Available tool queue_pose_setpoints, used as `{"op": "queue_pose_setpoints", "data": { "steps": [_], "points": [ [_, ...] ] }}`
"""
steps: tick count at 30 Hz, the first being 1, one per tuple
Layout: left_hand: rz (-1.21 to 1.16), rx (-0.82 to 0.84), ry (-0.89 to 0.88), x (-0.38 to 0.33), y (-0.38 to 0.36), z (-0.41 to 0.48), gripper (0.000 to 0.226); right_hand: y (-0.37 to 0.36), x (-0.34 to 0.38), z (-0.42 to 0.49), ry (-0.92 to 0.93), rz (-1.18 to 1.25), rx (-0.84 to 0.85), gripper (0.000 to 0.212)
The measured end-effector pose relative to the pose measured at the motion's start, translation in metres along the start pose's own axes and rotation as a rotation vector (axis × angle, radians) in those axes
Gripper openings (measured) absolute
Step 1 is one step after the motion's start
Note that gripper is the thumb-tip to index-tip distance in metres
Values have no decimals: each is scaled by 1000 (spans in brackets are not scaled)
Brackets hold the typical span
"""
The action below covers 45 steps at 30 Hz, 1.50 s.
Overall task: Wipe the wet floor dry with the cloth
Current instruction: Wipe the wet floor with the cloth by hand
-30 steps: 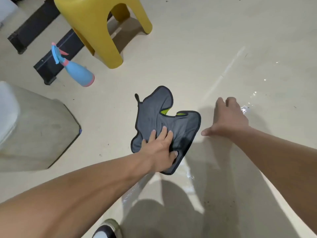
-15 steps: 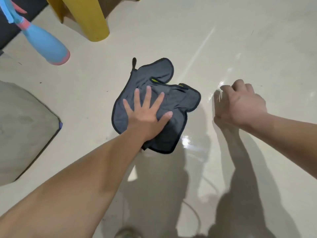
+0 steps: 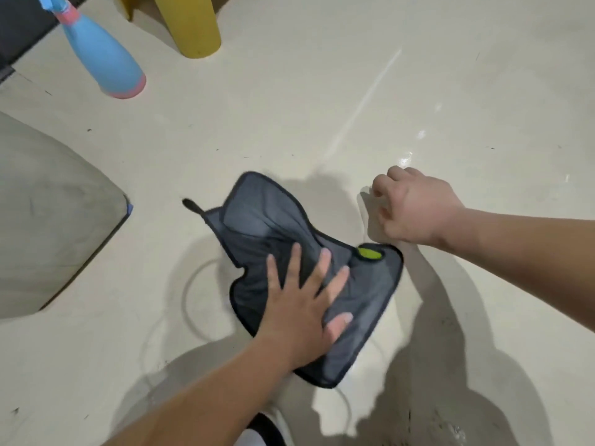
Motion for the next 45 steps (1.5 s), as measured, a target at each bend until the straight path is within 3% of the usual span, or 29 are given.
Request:
{"op": "queue_pose_setpoints", "data": {
  "steps": [4, 7, 9, 12, 13, 16, 19, 21, 26, 28, 35, 39, 42, 45],
  "points": [
    [34, 94, -367, -25, 7, 36, 76, -2, -31, -18, -82, 16, 23, 32],
    [125, 132, -538, -24, 22, 75, 79, -5, -55, -31, -165, 33, 46, 32],
    [148, 84, -475, -23, 27, 93, 80, -10, -67, -39, -232, 63, 79, 33],
    [91, -12, -176, -37, 22, 88, 79, -16, -78, -49, -303, 100, 131, 31],
    [71, -45, -156, -48, 15, 76, 79, -20, -79, -53, -310, 106, 137, 29],
    [68, -26, -447, -67, -8, 34, 79, -28, -77, -62, -285, 111, 137, 26],
    [108, -10, -771, -36, -9, 19, 74, -28, -67, -57, -217, 100, 133, 28],
    [83, -49, -677, 3, -1, 27, 75, -25, -61, -50, -199, 116, 132, 32],
    [9, -124, 170, 96, 19, 40, 77, -18, -48, -37, -231, 220, 94, 35],
    [-4, -92, 310, 96, 19, 43, 77, -19, -47, -41, -224, 238, 153, 43],
    [-22, 25, 66, 43, 39, 106, 74, -5, -93, -60, -238, 187, 336, 48],
    [-53, 169, 95, 1, 64, 172, 72, 1, -142, -71, -300, 201, 376, 54],
    [-33, 247, 48, -32, 83, 210, 74, -5, -176, -92, -289, 220, 314, 53],
    [35, 315, 24, -71, 97, 248, 73, -30, -209, -119, -346, 301, 139, 38]
  ]
}}
Point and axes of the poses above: each hand's wrist, its own z-axis towards the middle knuckle, its own y-axis out of the back of the hand, x = y × z, the point moved 2 cm from there along z, towards the middle knuckle, and after that the axes turned 1 degree about -z, right-handed, at the moved point
